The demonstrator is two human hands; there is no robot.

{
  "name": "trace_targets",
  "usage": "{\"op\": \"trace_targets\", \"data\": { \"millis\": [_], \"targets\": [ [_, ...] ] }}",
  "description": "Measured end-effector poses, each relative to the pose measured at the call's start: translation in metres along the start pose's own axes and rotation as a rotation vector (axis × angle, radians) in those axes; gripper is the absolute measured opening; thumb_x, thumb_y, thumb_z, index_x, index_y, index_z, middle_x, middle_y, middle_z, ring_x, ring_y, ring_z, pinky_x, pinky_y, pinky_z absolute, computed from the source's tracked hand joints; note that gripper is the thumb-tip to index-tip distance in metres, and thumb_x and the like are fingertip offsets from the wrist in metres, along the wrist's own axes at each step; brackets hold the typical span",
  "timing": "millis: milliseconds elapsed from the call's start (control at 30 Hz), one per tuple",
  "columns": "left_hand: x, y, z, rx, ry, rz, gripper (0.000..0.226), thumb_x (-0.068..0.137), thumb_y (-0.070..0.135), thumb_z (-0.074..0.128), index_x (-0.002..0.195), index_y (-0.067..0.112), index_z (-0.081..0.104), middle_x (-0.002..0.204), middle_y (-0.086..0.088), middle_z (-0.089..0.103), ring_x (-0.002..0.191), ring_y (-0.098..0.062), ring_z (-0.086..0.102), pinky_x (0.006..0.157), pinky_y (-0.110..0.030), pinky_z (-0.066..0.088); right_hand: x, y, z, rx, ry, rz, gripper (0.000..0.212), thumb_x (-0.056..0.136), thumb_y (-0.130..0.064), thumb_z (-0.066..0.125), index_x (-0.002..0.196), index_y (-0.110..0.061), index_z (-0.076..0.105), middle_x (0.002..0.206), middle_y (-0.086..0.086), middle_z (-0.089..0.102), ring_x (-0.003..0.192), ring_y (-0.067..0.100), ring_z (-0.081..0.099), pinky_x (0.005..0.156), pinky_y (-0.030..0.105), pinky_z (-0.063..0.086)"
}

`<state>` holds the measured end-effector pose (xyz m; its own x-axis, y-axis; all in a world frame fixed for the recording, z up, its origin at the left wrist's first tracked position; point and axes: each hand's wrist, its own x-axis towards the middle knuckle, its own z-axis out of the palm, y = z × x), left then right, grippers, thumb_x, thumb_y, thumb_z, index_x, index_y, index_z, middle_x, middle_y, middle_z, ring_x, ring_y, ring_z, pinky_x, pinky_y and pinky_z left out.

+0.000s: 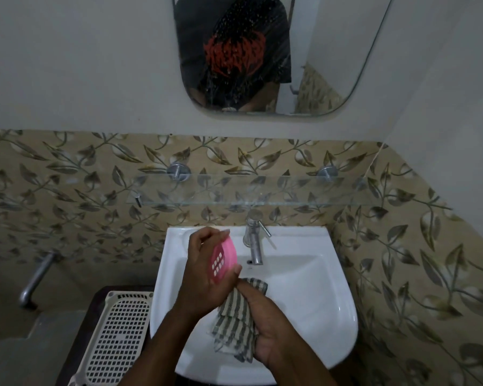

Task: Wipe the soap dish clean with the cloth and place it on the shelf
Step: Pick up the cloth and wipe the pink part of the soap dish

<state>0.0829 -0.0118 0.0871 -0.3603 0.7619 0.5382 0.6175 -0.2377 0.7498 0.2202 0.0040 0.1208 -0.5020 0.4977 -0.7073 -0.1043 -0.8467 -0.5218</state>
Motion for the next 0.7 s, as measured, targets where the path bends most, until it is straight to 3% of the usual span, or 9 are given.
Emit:
{"op": "trace_targets", "data": {
  "millis": [100, 200, 267, 367, 433, 500, 600, 700],
  "targets": [
    [-0.011, -0.009, -0.004, -0.010, 0.012, -0.080, 0.056, 0.075, 0.042, 0.071, 0.122, 0.015, 0.055, 0.120, -0.006, 0.048, 0.118, -0.010, 0.049, 0.094, -0.017, 0.042, 0.004, 0.000, -0.006, -0.013, 0.014, -0.020, 0.033, 0.081, -0.025, 0.076, 0.099, 0.003, 0.074, 0.096, 0.022, 0.074, 0.074, 0.029, 0.073, 0.062, 0.034, 0.058],
    [-0.016, -0.017, -0.001, -0.104, 0.024, -0.282, 0.055, 0.073, 0.050, 0.071, 0.117, 0.022, 0.053, 0.116, 0.006, 0.056, 0.106, -0.015, 0.059, 0.083, -0.029, 0.052, 0.010, 0.003, -0.011, 0.012, 0.064, -0.042, 0.039, 0.079, -0.023, 0.078, 0.108, 0.002, 0.070, 0.103, 0.024, 0.072, 0.091, 0.035, 0.072, 0.075, 0.041, 0.059],
    [-0.021, -0.020, 0.001, -0.182, 0.076, -0.438, 0.052, 0.070, 0.054, 0.070, 0.112, 0.028, 0.053, 0.112, 0.010, 0.058, 0.103, -0.013, 0.060, 0.081, -0.032, 0.055, 0.013, 0.003, -0.017, 0.073, 0.088, -0.092, 0.043, 0.075, -0.024, 0.080, 0.109, -0.001, 0.071, 0.101, 0.021, 0.073, 0.089, 0.035, 0.072, 0.079, 0.045, 0.058],
    [-0.023, -0.025, 0.001, -0.356, 0.219, -0.705, 0.052, 0.068, 0.064, 0.071, 0.101, 0.025, 0.061, 0.100, 0.004, 0.064, 0.097, -0.021, 0.062, 0.081, -0.036, 0.053, 0.016, -0.002, -0.035, 0.105, 0.124, -0.207, 0.048, 0.067, -0.029, 0.083, 0.106, -0.003, 0.073, 0.100, 0.022, 0.072, 0.085, 0.035, 0.070, 0.087, 0.054, 0.055],
    [-0.021, -0.031, 0.000, -0.552, 0.299, -0.938, 0.053, 0.073, 0.062, 0.070, 0.094, 0.015, 0.061, 0.088, -0.005, 0.064, 0.088, -0.025, 0.063, 0.077, -0.044, 0.054, 0.015, 0.000, -0.049, 0.074, 0.181, -0.241, 0.034, 0.069, -0.029, 0.082, 0.093, -0.005, 0.078, 0.099, 0.023, 0.073, 0.091, 0.039, 0.068, 0.090, 0.064, 0.050],
    [-0.022, -0.036, 0.002, -0.676, 0.287, -1.089, 0.057, 0.077, 0.061, 0.066, 0.102, 0.010, 0.063, 0.093, -0.012, 0.070, 0.090, -0.029, 0.068, 0.076, -0.046, 0.058, 0.017, 0.006, -0.060, 0.058, 0.230, -0.252, 0.029, 0.063, -0.030, 0.081, 0.083, -0.009, 0.079, 0.094, 0.020, 0.075, 0.089, 0.036, 0.070, 0.089, 0.055, 0.053],
    [-0.023, -0.036, 0.015, -0.712, 0.182, -1.135, 0.069, 0.080, 0.067, 0.060, 0.116, 0.008, 0.062, 0.105, -0.018, 0.073, 0.095, -0.033, 0.072, 0.071, -0.046, 0.060, 0.019, 0.014, -0.065, 0.027, 0.265, -0.270, 0.038, 0.058, -0.032, 0.080, 0.090, -0.012, 0.080, 0.096, 0.017, 0.076, 0.096, 0.035, 0.069, 0.093, 0.049, 0.052],
    [-0.020, -0.023, 0.040, -0.665, 0.114, -1.107, 0.042, 0.098, 0.043, 0.050, 0.116, 0.006, 0.059, 0.106, -0.018, 0.073, 0.086, -0.029, 0.075, 0.062, -0.038, 0.060, 0.019, 0.012, -0.068, -0.065, 0.272, -0.318, 0.014, 0.078, -0.020, 0.073, 0.087, -0.011, 0.079, 0.088, 0.015, 0.077, 0.095, 0.032, 0.069, 0.093, 0.047, 0.052]
  ]
}}
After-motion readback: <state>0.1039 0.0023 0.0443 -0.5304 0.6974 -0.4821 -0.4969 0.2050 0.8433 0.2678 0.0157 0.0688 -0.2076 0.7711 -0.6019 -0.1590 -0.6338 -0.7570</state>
